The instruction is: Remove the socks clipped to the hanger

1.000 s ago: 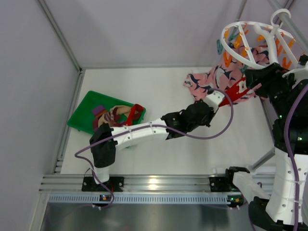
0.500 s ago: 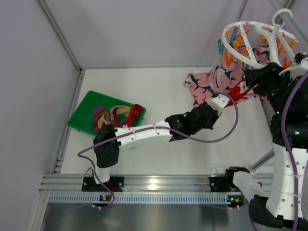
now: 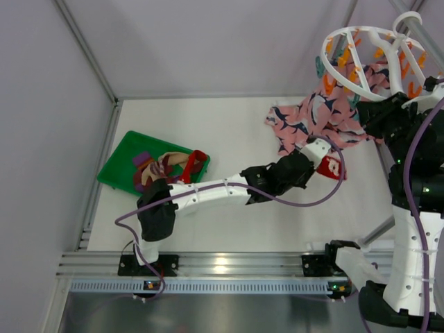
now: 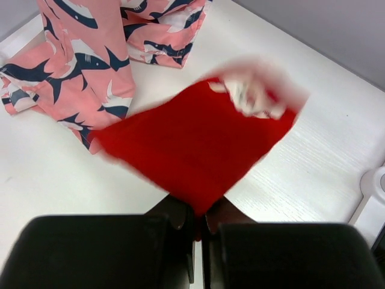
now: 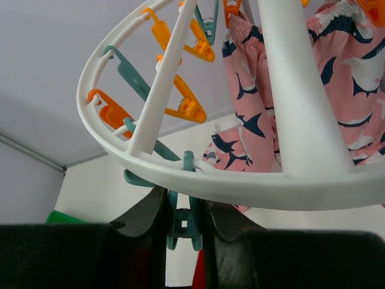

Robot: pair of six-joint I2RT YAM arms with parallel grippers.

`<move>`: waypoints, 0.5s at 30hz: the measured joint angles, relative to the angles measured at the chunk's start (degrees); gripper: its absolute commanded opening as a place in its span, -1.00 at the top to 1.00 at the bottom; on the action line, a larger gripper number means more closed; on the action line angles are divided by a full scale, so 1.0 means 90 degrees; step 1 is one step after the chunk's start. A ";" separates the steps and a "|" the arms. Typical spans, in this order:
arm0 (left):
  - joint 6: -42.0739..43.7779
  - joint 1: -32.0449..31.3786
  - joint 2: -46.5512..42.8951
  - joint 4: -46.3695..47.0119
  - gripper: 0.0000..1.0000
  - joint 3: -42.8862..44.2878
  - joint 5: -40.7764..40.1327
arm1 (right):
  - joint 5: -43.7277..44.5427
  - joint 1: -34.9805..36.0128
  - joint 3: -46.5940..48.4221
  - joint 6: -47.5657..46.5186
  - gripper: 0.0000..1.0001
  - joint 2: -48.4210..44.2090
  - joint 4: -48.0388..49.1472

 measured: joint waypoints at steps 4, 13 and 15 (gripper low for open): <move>-0.0015 0.0029 0.0000 -0.0029 1.00 0.0000 -0.0002 | 0.0019 0.0000 -0.0083 -0.0002 1.00 -0.0036 0.0044; -0.0452 0.0967 -0.1083 -0.0386 1.00 -0.1248 0.0369 | -0.0029 0.0000 -0.0498 0.0029 1.00 -0.0226 0.0146; -0.0605 0.1501 -0.1710 -0.0527 1.00 -0.1780 0.0478 | -0.0070 0.0000 -0.0595 0.0053 1.00 -0.0287 0.0160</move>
